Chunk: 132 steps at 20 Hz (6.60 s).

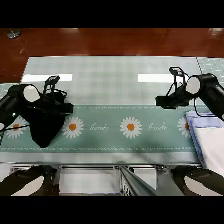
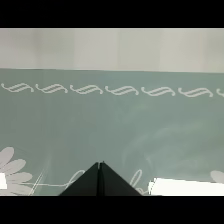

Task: Fold the shirts.

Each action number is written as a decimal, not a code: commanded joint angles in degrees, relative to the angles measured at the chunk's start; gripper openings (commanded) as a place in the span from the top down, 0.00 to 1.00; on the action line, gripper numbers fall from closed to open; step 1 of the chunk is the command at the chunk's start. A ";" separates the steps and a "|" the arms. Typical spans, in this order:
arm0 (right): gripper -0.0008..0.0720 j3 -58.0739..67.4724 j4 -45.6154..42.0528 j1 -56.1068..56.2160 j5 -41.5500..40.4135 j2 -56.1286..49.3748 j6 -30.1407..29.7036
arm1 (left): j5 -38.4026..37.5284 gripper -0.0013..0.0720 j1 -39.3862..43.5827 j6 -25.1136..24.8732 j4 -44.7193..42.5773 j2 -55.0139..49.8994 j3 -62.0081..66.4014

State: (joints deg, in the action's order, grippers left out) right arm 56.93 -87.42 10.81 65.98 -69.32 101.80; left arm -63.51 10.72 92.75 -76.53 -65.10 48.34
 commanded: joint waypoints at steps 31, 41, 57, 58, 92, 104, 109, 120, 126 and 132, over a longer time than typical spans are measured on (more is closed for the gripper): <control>0.14 -0.02 2.95 0.02 -5.70 -0.46 -1.31 | 9.22 0.03 -16.28 17.44 -23.26 4.26 -8.15; 0.14 -0.02 5.35 0.00 -5.79 2.05 -1.27 | 6.36 0.95 -15.96 -0.37 0.31 -1.29 0.90; 0.14 -0.02 0.94 0.00 -4.42 37.94 5.11 | 20.13 0.95 2.91 -6.82 30.14 10.71 47.71; 0.14 -0.02 0.92 0.00 -4.13 38.69 5.11 | 21.59 0.95 5.31 -6.82 30.14 9.86 49.31; 0.14 -27.15 25.99 -24.70 -11.50 23.54 -6.78 | 5.68 0.03 -14.58 -8.96 27.65 24.20 -32.20; 0.14 -29.90 31.28 -1.86 -21.64 14.36 -4.35 | 29.27 0.24 -10.21 -17.35 43.58 10.01 -29.77; 0.14 -29.83 36.13 0.83 -23.87 9.38 -5.70 | 24.68 0.95 -10.45 -24.52 43.56 10.01 -25.46; 0.96 -18.43 42.64 0.57 -21.42 -1.31 -17.86 | 20.63 0.95 -10.49 -24.57 43.63 10.21 -18.21; 0.96 22.93 28.06 -5.09 -8.83 0.28 -13.79 | 20.15 0.95 -10.84 -24.59 43.45 11.04 14.93; 0.96 47.76 15.98 -4.98 2.03 12.61 -13.38 | 6.45 0.95 -19.74 -20.68 37.05 14.58 46.36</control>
State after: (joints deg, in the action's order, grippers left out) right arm 95.74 -64.62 6.07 63.22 -62.98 88.07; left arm -50.81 -5.13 69.60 -35.44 -52.58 81.43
